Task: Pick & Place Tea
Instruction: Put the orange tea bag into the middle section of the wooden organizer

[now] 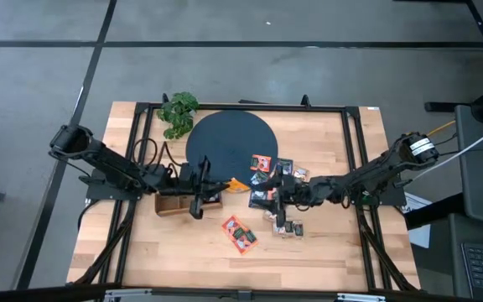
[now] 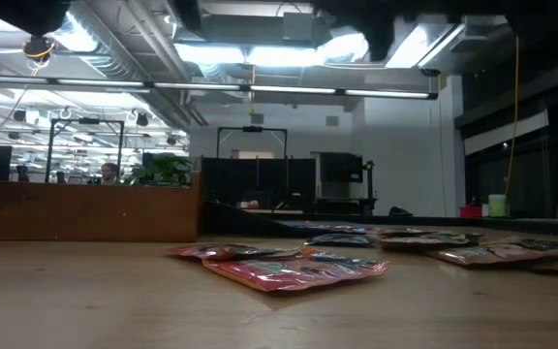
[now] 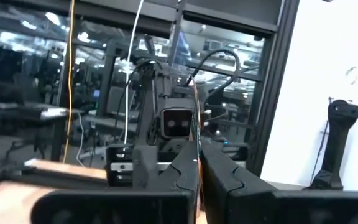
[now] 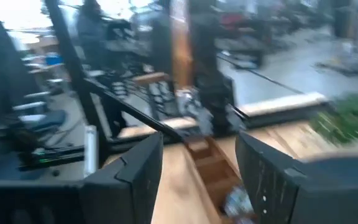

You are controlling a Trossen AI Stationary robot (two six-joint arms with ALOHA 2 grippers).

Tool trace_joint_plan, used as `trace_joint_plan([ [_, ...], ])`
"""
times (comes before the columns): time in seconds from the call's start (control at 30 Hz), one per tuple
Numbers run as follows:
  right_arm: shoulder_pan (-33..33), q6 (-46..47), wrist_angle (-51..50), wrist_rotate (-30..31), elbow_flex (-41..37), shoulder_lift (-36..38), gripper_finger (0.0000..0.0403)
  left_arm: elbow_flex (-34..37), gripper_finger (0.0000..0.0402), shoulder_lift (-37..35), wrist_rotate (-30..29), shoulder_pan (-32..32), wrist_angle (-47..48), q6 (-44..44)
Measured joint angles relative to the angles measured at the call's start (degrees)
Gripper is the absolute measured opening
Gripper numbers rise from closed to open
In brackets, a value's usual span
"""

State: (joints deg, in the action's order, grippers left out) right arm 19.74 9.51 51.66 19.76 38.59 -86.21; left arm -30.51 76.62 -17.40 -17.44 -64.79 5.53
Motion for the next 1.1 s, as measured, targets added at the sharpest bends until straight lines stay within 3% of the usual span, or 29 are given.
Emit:
trace_joint_plan([
  [0.33, -0.1, -8.5, -0.3, -1.5, 4.9, 0.0, 0.0202, -1.2, 0.0002, 0.0, 2.4, 1.6, 0.2, -3.2],
  [0.5, -1.1, -8.5, -0.3, -1.5, 6.1, 0.0, 0.0202, -1.2, 0.0002, 0.0, 6.6, 2.6, -0.3, -3.2],
  [0.73, -2.5, -8.0, -0.1, -1.5, 6.3, 0.0, 0.0197, -1.2, 0.0002, 0.0, 6.7, 2.6, -0.8, -4.2],
  [0.87, -2.7, -8.0, -0.1, -1.8, 6.3, 0.0, 0.0156, -1.2, 0.0002, 0.0, 6.7, 2.9, -0.8, -4.4],
  [1.1, -2.7, -8.8, -0.2, -2.0, 6.3, 0.0, 0.0022, -1.2, 0.0003, 0.0, 6.7, 4.1, -0.8, -3.8],
])
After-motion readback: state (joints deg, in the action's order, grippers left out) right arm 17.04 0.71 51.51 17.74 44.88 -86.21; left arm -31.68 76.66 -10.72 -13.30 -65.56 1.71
